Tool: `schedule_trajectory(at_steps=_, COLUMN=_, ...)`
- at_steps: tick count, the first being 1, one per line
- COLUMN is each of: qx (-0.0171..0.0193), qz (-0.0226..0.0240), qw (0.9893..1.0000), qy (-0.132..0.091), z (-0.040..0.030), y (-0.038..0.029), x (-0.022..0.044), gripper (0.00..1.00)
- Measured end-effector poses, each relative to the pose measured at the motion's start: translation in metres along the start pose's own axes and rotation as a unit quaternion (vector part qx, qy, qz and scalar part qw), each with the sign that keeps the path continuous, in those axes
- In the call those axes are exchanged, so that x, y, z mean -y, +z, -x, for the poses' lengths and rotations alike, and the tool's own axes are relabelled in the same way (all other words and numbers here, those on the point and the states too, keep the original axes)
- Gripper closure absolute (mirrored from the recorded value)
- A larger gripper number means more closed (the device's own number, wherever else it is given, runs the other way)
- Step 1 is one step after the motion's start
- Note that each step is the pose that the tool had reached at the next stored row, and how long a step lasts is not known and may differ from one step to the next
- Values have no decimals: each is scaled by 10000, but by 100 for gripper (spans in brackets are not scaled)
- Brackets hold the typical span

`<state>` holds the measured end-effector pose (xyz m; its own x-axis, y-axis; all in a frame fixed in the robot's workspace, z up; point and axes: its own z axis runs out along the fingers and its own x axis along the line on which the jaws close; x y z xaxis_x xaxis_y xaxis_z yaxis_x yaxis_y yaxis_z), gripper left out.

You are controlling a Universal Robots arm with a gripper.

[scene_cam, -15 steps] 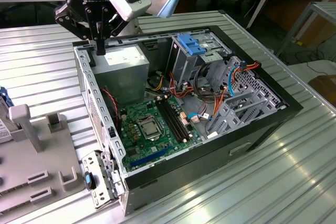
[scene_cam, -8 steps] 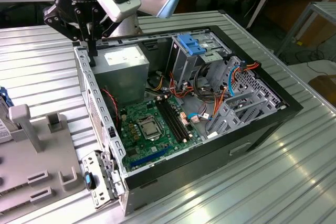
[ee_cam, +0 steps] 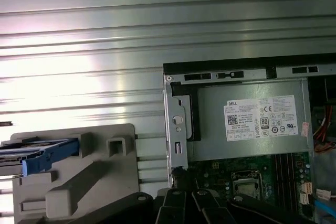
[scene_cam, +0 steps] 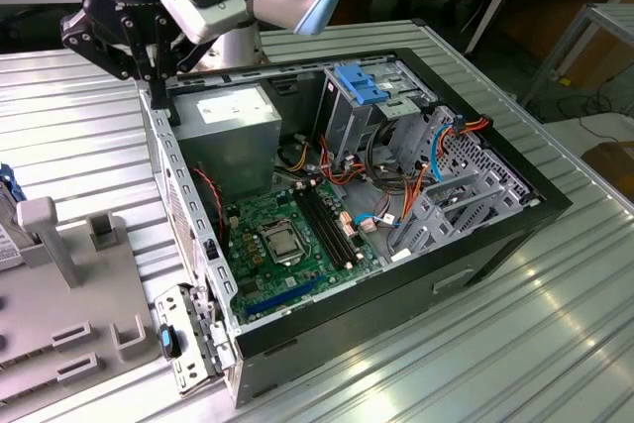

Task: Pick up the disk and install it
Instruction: 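Reach for the disk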

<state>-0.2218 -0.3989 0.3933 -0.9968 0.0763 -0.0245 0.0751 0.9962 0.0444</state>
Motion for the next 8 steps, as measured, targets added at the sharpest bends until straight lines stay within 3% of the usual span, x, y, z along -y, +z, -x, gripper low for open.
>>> schedule_trajectory(at_steps=8, qx=0, qz=0, qw=10000, qy=-1, z=-138, y=-4, x=10, gripper=89)
